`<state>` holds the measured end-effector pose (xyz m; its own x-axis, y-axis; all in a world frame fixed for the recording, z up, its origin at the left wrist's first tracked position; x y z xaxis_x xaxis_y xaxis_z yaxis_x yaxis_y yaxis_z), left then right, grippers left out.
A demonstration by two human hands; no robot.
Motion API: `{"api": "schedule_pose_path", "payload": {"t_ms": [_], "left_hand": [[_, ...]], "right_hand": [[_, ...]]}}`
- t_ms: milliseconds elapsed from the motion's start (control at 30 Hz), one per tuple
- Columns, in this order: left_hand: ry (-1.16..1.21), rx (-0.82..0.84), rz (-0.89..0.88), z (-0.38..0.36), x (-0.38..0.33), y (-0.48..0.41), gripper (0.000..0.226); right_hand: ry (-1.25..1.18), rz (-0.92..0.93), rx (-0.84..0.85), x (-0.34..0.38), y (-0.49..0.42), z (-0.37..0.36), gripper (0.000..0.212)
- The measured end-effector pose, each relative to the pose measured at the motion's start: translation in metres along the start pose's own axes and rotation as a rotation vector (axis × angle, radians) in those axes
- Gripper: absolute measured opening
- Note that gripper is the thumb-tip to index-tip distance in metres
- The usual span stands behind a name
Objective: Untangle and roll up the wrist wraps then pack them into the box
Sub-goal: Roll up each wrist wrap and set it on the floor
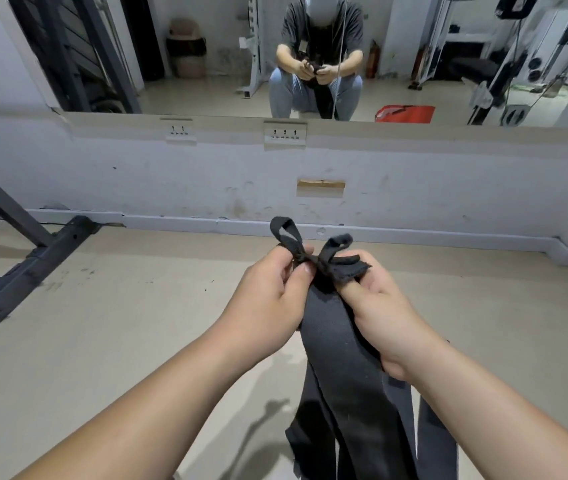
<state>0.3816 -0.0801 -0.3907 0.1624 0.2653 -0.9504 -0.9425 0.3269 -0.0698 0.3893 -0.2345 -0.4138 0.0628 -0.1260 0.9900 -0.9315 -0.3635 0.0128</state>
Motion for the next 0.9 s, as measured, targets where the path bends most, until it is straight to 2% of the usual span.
{"api": "schedule_pose_path", "payload": {"t_ms": [233, 367, 500, 700, 800, 900], "left_hand": [[0.0, -0.035, -0.152, -0.003, -0.001, -0.001, 0.049], [-0.42, -0.108, -0.339, -0.001, -0.005, 0.002, 0.059], [-0.699, -0.184, -0.375, 0.002, -0.015, 0.001, 0.056], [-0.43, -0.135, -0.303, 0.003, -0.022, 0.005, 0.04], [-0.446, -0.077, -0.235, -0.001, -0.024, 0.007, 0.031], [-0.507, -0.177, -0.236, -0.004, -0.02, 0.005, 0.022]], "right_hand": [[-0.144, 0.017, 0.044, 0.005, 0.0, 0.0, 0.019], [-0.14, 0.019, -0.012, 0.003, 0.0, 0.001, 0.019], [-0.089, 0.026, -0.03, 0.004, 0.0, 0.004, 0.013], [-0.006, 0.047, -0.08, 0.006, 0.001, 0.008, 0.022], [0.11, 0.067, -0.119, 0.008, 0.003, 0.008, 0.037], [0.297, 0.103, -0.151, 0.011, 0.007, 0.005, 0.039]]}}
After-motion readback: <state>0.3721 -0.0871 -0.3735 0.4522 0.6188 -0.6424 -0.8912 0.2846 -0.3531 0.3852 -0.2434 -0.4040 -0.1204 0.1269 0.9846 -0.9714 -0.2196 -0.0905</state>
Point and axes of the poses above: each hand's wrist, its own y-axis away from the middle knuckle, its own z-axis out of the back of the hand, x = y × z, the point moved 4 cm from there along -y, towards the middle knuckle, and after that the axes turned 14 degrees about x, right-handed, at the moved point
